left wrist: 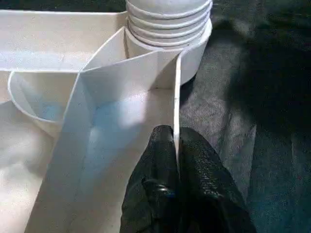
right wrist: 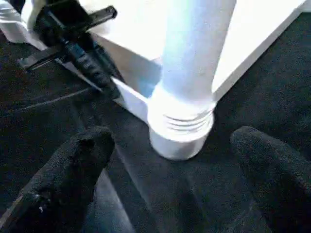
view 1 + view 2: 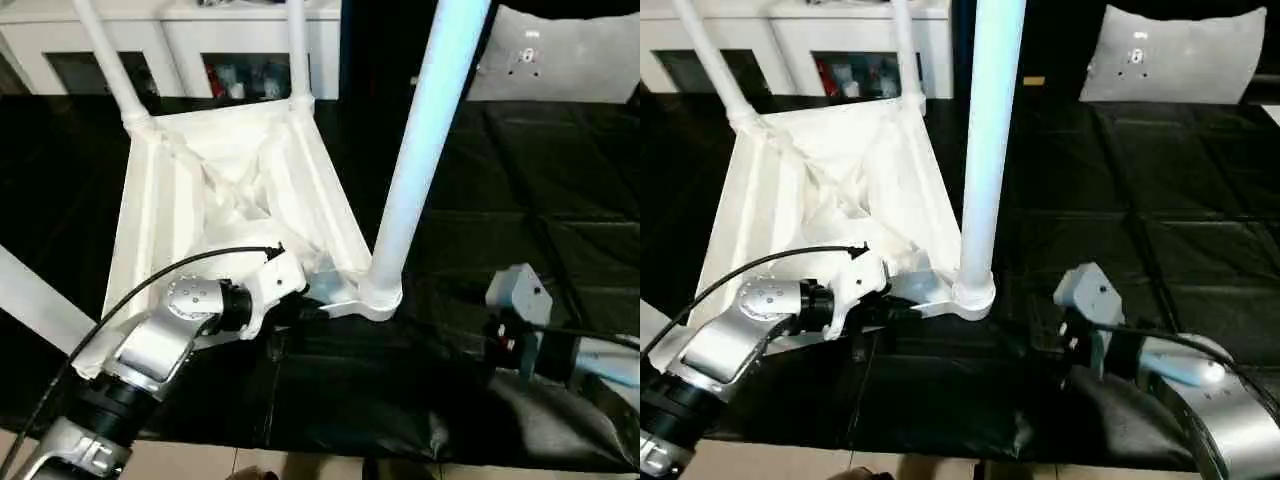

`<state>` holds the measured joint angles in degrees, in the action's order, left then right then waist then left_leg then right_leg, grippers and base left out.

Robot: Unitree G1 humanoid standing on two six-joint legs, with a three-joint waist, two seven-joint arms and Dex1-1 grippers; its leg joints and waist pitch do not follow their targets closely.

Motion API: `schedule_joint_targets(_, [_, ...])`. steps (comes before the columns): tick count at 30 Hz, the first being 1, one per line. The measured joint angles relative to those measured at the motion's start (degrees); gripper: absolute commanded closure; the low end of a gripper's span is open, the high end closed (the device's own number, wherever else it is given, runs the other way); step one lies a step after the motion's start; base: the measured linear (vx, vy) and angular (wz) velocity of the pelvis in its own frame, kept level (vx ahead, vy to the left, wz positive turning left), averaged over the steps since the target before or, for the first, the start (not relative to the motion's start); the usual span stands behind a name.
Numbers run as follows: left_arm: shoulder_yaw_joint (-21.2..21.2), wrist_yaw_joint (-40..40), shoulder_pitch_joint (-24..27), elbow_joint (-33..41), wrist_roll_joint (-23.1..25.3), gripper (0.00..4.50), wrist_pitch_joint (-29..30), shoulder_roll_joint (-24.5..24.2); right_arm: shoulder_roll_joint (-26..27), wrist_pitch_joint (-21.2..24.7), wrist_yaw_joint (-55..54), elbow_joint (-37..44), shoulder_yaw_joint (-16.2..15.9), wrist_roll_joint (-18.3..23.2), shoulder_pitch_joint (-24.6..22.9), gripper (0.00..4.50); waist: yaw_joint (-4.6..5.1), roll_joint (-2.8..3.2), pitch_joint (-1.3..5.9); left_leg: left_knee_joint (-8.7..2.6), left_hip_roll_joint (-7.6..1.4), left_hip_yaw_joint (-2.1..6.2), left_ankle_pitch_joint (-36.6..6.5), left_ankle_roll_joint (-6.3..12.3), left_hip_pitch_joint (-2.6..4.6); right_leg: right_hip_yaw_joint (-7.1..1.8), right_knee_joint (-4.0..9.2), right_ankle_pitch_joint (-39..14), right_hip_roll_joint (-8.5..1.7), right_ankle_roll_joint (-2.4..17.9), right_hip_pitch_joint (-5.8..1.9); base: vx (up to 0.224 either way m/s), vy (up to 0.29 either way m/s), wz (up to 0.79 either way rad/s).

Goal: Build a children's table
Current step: Rotate leg to tighten

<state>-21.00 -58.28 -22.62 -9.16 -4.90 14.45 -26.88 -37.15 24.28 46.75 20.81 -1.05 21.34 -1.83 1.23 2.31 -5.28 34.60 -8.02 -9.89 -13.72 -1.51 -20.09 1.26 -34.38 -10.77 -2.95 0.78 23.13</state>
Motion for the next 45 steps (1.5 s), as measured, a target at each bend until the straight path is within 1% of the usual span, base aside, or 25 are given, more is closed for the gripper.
schedule_joint_targets(3, [-0.19,-1.53,-0.08,-0.85,0.35,4.44,-2.5,-1.0,0.74,-1.24,0.19,-1.8,-1.02,-0.44,2.16,0.0,-0.09,-0.18,0.12,0.03,-0.01,0.01,0.01,0.0,-0.01,0.05,-0.01,0.01,-0.02,0.02,-0.01,0.0,0.0,0.0])
schedule_joint_targets(7, [-0.3,-3.67,-0.53,-2.83,1.23,4.44,-6.29,-1.63,1.24,-2.81,2.77,-5.82,-2.39,-0.54,6.64,0.0,-0.18,-0.44,0.26,0.15,-0.01,0.01,0.01,0.0,-0.01,0.11,-0.03,0.04,-0.08,0.08,-0.06,0.0,0.0,0.0])
schedule_joint_targets(8, [-0.21,-4.82,-0.6,-3.59,1.14,4.44,-7.68,-2.11,1.58,-3.95,5.01,-7.73,-3.33,-0.5,8.37,0.0,-0.13,-0.51,0.3,0.18,-0.01,0.01,0.01,0.0,-0.01,0.12,-0.05,0.06,-0.09,0.1,-0.06,0.0,0.0,0.0])
schedule_joint_targets(10, [-0.21,-6.27,-0.69,-4.16,0.93,4.44,-8.83,-2.4,2.3,-4.95,7.55,-9.26,-4.24,-0.27,9.6,0.0,-0.38,-0.55,0.32,0.19,-0.01,0.02,0.01,0.01,-0.03,0.2,-0.07,0.06,-0.13,0.1,-0.06,0.0,0.0,0.0])
schedule_joint_targets(11, [-0.23,-6.94,-0.7,-4.2,0.85,4.48,-9.1,-2.45,2.7,-5.08,8.66,-10.21,-4.7,0.18,10.18,0.17,-0.61,-0.55,0.32,0.21,-0.01,0.02,0.02,0.01,-0.05,0.23,-0.09,0.06,-0.16,0.11,-0.06,0.0,0.0,0.0])
schedule_joint_targets(12, [-0.28,-7.41,-0.71,-4.21,0.85,4.48,-9.29,-2.45,2.78,-5.12,9.01,-10.56,-4.97,0.33,10.43,0.17,-0.83,-0.55,0.32,0.24,-0.01,0.02,0.01,0.02,-0.07,0.28,-0.11,0.06,-0.19,0.11,-0.05,0.0,0.0,0.0])
schedule_joint_targets(13, [-0.38,-8.0,-0.77,-4.24,0.84,4.5,-9.62,-2.59,2.8,-5.32,10.08,-11.37,-5.39,0.49,11.03,0.27,-1.05,-0.59,0.32,0.26,-0.01,0.02,0.01,0.02,-0.07,0.3,-0.12,0.06,-0.21,0.11,-0.05,0.0,0.0,0.0])
schedule_joint_targets(14, [-0.55,-9.05,-1.09,-4.74,0.62,4.5,-10.07,-2.89,2.82,-5.95,12.0,-13.43,-6.23,0.67,12.56,0.27,-1.35,-0.67,0.32,0.33,-0.01,0.02,0.02,0.04,-0.05,0.34,-0.18,0.06,-0.22,0.11,-0.02,0.0,0.0,0.0])
schedule_joint_targets(16, [-0.96,-10.43,-1.76,-5.67,0.47,4.5,-10.95,-2.97,2.93,-6.86,14.68,-16.33,-7.13,0.78,14.9,0.45,-1.51,-0.85,0.27,0.48,-0.01,0.03,0.04,0.09,-0.05,0.38,-0.34,0.05,-0.27,0.13,0.05,0.0,0.0,0.0])
schedule_joint_targets(18, [-1.43,-11.59,-2.09,-5.97,0.49,4.5,-11.5,-3.03,3.36,-7.36,16.75,-18.68,-8.01,0.79,16.62,0.63,-1.95,-1.1,0.3,0.59,-0.01,0.06,0.06,0.11,-0.02,0.5,-0.49,0.0,-0.34,0.21,0.06,0.0,0.0,0.0])
schedule_joint_targets(20, [-1.57,-12.54,-2.52,-6.62,0.51,4.5,-12.0,-2.98,4.06,-7.71,18.92,-21.56,-8.73,0.79,18.52,0.82,-2.21,-1.23,0.26,0.74,-0.01,0.06,0.07,0.12,-0.03,0.53,-0.6,0.0,-0.4,0.22,0.05,0.0,0.0,0.0])
schedule_joint_targets(21, [-1.6,-12.8,-2.73,-6.9,0.51,4.5,-12.05,-2.92,4.35,-7.88,19.62,-22.59,-8.86,0.79,19.08,0.82,-2.3,-1.29,0.25,0.79,-0.01,0.06,0.08,0.13,-0.04,0.54,-0.64,0.0,-0.42,0.23,0.05,0.0,0.0,0.0])
schedule_joint_targets(25, [-1.68,-13.39,-3.27,-7.47,0.59,4.5,-12.09,-2.93,4.89,-8.56,22.34,-25.72,-9.78,0.78,20.67,1.26,-2.45,-1.68,0.29,0.83,-0.02,0.05,0.1,0.13,-0.04,0.56,-0.72,0.02,-0.43,0.25,0.04,0.0,0.0,0.0])
schedule_joint_targets(26, [-1.68,-13.67,-3.51,-7.71,0.59,4.5,-12.09,-2.9,4.9,-8.59,22.99,-26.75,-10.18,0.77,21.29,1.26,-2.51,-1.79,0.29,0.84,-0.04,0.06,0.11,0.13,-0.04,0.6,-0.73,0.02,-0.43,0.25,0.04,0.0,0.0,0.0])
schedule_joint_targets(27, [-1.68,-13.8,-3.57,-7.84,0.59,4.5,-12.12,-2.88,4.93,-8.68,23.5,-27.14,-10.33,0.77,21.68,1.37,-2.62,-1.82,0.3,0.84,-0.05,0.06,0.11,0.13,-0.04,0.61,-0.73,0.02,-0.43,0.25,0.04,0.0,0.0,0.0])
schedule_joint_targets(29, [-1.72,-14.08,-3.88,-8.32,0.59,4.5,-12.34,-2.76,5.09,-8.9,24.95,-28.79,-10.72,0.77,22.59,1.58,-2.88,-1.85,0.31,0.84,-0.08,0.06,0.11,0.13,-0.04,0.65,-0.73,0.02,-0.42,0.25,0.04,0.0,0.0,0.0])
schedule_joint_targets(30, [-1.73,-14.17,-3.91,-8.4,0.59,4.5,-12.43,-2.73,5.22,-8.9,25.44,-29.49,-10.8,0.76,22.85,1.58,-2.94,-1.85,0.31,0.85,-0.09,0.06,0.12,0.13,-0.05,0.67,-0.74,0.02,-0.43,0.25,0.04,0.0,0.0,0.0])
schedule_joint_targets(31, [-1.72,-14.35,-3.94,-8.48,0.59,4.5,-12.47,-2.76,5.37,-8.9,26.17,-30.34,-10.91,0.74,23.2,1.77,-2.98,-1.85,0.31,0.85,-0.11,0.06,0.12,0.13,-0.05,0.7,-0.74,0.01,-0.42,0.25,0.04,0.0,0.0,0.0])
schedule_joint_targets(34, [-1.7,-14.9,-4.1,-8.7,0.58,4.5,-12.6,-2.82,5.75,-8.89,27.7,-32.31,-11.53,0.72,24.5,1.9,-3.08,-1.85,0.31,0.89,-0.21,0.05,0.13,0.11,-0.1,0.82,-0.75,0.0,-0.42,0.27,0.04,0.0,0.0,0.0])
schedule_joint_targets(35, [-1.7,-15.17,-4.14,-8.77,0.58,4.5,-12.7,-2.85,5.93,-8.88,28.17,-32.68,-11.79,0.69,24.85,2.08,-3.11,-1.84,0.31,0.9,-0.25,0.05,0.13,0.11,-0.13,0.88,-0.75,0.0,-0.42,0.28,0.04,0.0,0.0,0.0])
schedule_joint_targets(36, [-1.71,-15.31,-4.17,-8.8,0.58,4.5,-12.82,-2.86,6.04,-8.84,28.56,-32.88,-11.95,0.64,25.09,2.08,-3.16,-1.84,0.31,0.92,-0.27,0.06,0.13,0.11,-0.15,0.9,-0.76,-0.02,-0.42,0.3,0.04,0.0,0.0,0.0])
schedule_joint_targets(38, [-1.71,-15.75,-4.24,-8.96,0.58,4.5,-13.06,-2.89,6.07,-8.83,28.96,-32.98,-12.16,0.57,25.3,2.25,-3.33,-1.84,0.31,0.94,-0.3,0.05,0.13,0.11,-0.18,0.96,-0.77,-0.04,-0.42,0.35,0.04,0.0,0.0,0.0])
schedule_joint_targets(42, [-1.69,-16.04,-4.52,-9.43,0.52,4.5,-13.06,-2.82,6.09,-8.83,29.54,-33.62,-12.49,0.36,26.01,2.45,-3.33,-1.84,0.31,0.99,-0.32,0.05,0.13,0.1,-0.19,0.99,-0.83,-0.05,-0.42,0.38,0.04,0.0,0.0,0.0])
schedule_joint_targets(45, [-1.54,-16.29,-4.59,-9.51,0.38,4.5,-12.22,-2.64,6.18,-8.9,30.08,-34.17,-12.49,0.35,26.19,2.46,-3.36,-1.82,0.32,0.99,-0.34,0.05,0.14,0.09,-0.19,1.01,-0.84,-0.06,-0.42,0.4,0.04,0.0,0.0,0.0])
